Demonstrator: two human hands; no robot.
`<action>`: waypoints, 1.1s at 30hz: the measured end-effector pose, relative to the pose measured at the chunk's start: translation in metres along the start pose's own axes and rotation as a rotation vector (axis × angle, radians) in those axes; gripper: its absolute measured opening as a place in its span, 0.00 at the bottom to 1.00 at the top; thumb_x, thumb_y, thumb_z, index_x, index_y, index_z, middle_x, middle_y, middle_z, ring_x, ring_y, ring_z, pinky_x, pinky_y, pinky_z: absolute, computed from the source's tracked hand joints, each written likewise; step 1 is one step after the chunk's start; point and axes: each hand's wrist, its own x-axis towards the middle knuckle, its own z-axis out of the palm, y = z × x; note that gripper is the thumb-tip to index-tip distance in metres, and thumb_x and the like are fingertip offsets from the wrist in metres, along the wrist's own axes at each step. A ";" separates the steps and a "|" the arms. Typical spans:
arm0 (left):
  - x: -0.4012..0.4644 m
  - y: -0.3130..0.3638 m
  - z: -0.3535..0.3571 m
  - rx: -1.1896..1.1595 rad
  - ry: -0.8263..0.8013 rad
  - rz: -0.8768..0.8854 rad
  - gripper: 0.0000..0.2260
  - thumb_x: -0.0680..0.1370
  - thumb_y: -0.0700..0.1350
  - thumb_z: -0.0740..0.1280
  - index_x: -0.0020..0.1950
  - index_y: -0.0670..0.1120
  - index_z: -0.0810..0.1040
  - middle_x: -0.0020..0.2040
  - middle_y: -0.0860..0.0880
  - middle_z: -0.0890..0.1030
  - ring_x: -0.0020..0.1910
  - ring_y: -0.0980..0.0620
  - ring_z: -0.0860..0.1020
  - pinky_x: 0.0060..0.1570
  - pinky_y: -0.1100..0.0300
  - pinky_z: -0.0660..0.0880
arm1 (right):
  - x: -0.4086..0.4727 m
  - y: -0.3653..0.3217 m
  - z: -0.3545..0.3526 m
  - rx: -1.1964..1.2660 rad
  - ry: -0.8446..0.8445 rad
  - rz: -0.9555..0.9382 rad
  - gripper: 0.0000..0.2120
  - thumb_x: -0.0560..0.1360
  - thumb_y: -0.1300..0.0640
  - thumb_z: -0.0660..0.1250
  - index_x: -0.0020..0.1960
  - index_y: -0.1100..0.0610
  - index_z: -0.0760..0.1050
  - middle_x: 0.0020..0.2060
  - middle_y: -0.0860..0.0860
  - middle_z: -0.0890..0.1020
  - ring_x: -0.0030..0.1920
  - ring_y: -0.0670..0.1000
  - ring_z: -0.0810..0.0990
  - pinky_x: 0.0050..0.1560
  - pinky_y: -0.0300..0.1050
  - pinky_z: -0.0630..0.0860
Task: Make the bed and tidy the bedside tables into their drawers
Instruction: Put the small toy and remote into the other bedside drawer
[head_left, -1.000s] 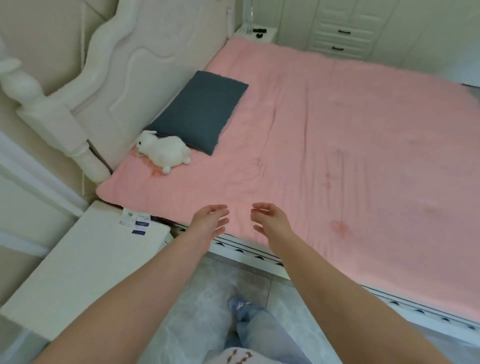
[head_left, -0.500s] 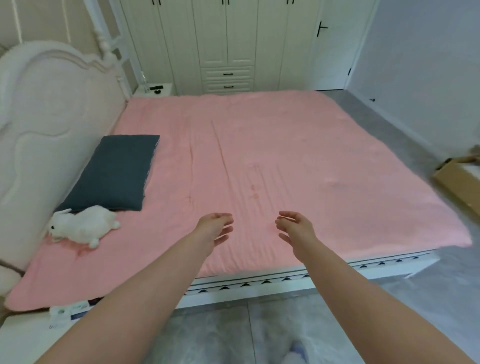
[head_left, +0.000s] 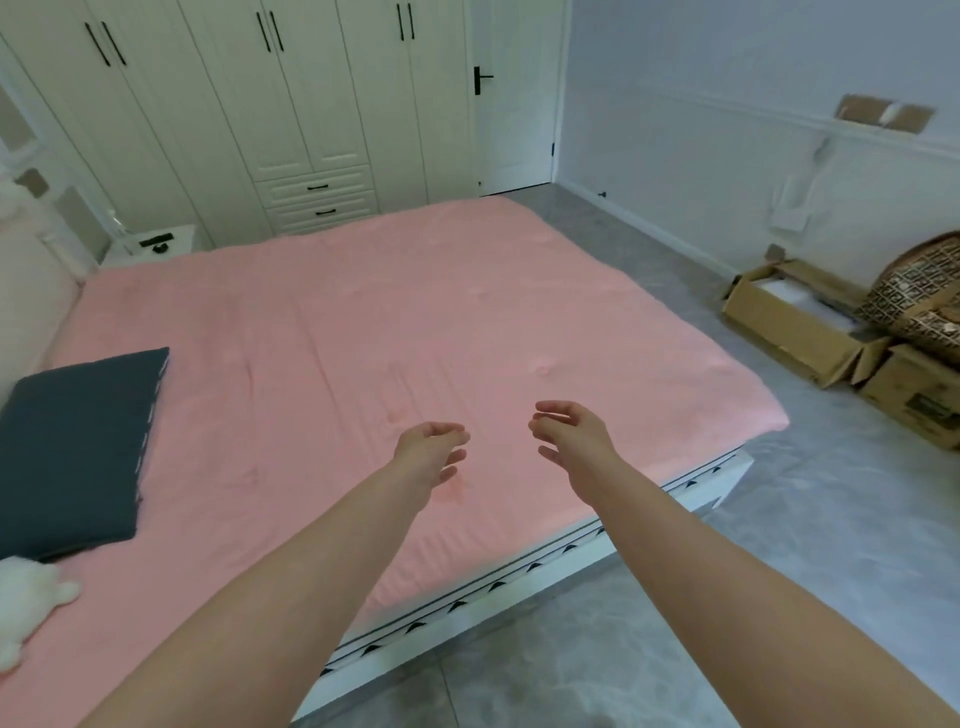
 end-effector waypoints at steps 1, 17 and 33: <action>0.005 0.004 0.020 0.013 -0.021 -0.002 0.06 0.75 0.39 0.70 0.50 0.47 0.78 0.45 0.50 0.80 0.46 0.50 0.80 0.48 0.58 0.75 | 0.006 -0.007 -0.018 0.001 0.022 -0.006 0.11 0.72 0.66 0.69 0.51 0.54 0.79 0.47 0.51 0.82 0.48 0.51 0.80 0.60 0.53 0.77; 0.042 0.035 0.266 0.143 -0.242 -0.012 0.04 0.76 0.40 0.70 0.50 0.47 0.79 0.50 0.48 0.81 0.49 0.49 0.81 0.43 0.60 0.76 | 0.062 -0.057 -0.241 0.044 0.258 -0.052 0.11 0.72 0.66 0.70 0.51 0.53 0.79 0.49 0.51 0.81 0.50 0.50 0.79 0.51 0.46 0.77; 0.052 0.018 0.487 0.368 -0.501 -0.042 0.03 0.75 0.39 0.69 0.45 0.46 0.78 0.49 0.47 0.81 0.48 0.48 0.81 0.45 0.59 0.76 | 0.053 -0.066 -0.427 0.191 0.627 -0.072 0.09 0.73 0.65 0.71 0.48 0.53 0.79 0.50 0.54 0.81 0.50 0.50 0.80 0.57 0.50 0.78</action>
